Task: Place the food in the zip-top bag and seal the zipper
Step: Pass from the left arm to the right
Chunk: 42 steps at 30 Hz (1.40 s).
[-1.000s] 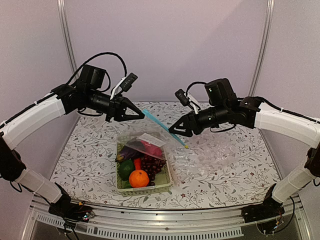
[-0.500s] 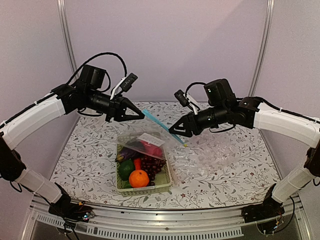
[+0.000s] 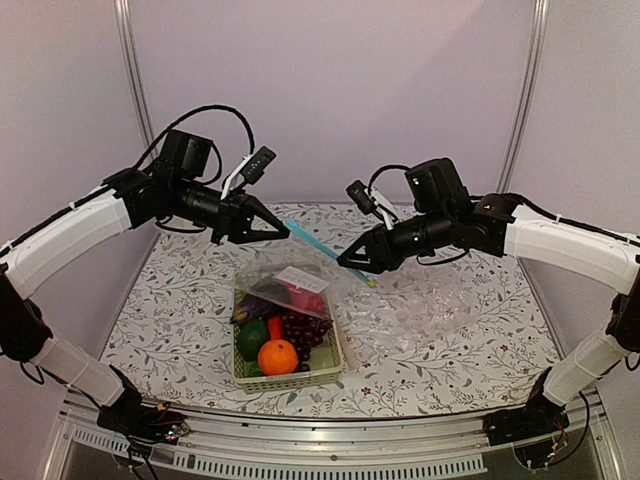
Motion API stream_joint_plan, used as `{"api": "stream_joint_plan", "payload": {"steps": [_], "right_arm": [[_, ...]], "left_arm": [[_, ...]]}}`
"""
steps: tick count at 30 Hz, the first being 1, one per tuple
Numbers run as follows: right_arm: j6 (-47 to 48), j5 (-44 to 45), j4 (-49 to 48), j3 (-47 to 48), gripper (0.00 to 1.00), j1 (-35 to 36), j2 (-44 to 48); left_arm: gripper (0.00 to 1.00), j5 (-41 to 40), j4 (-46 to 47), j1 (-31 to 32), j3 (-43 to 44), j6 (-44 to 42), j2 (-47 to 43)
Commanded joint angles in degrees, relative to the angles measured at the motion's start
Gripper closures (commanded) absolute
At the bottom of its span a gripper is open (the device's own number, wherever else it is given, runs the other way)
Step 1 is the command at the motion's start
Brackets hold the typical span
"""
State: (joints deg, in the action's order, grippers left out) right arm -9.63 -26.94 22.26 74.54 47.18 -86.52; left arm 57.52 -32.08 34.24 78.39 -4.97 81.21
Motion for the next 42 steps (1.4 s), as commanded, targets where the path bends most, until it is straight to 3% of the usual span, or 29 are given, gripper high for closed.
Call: {"api": "stream_joint_plan", "payload": {"steps": [1, 12, 23, 42], "right_arm": [[0.66, 0.75, 0.09, 1.98, 0.60, -0.23, -1.10], [-0.13, -3.76, -1.22, 1.81, 0.63, -0.19, -0.18], [-0.70, 0.10, -0.68, -3.89, 0.61, -1.37, 5.78], [0.66, -0.86, 1.54, -4.18, 0.61, -1.30, 4.16]], "left_arm": [[1.00, 0.91, -0.70, 0.83, 1.33, -1.00, 1.14], [1.00, 0.75, -1.12, 0.92, 1.40, -1.29, 1.30], [1.00, 0.67, -2.00, 1.09, 1.77, -1.77, 1.32], [1.00, 0.58, -2.29, 1.18, 1.94, -1.96, 1.98]]}}
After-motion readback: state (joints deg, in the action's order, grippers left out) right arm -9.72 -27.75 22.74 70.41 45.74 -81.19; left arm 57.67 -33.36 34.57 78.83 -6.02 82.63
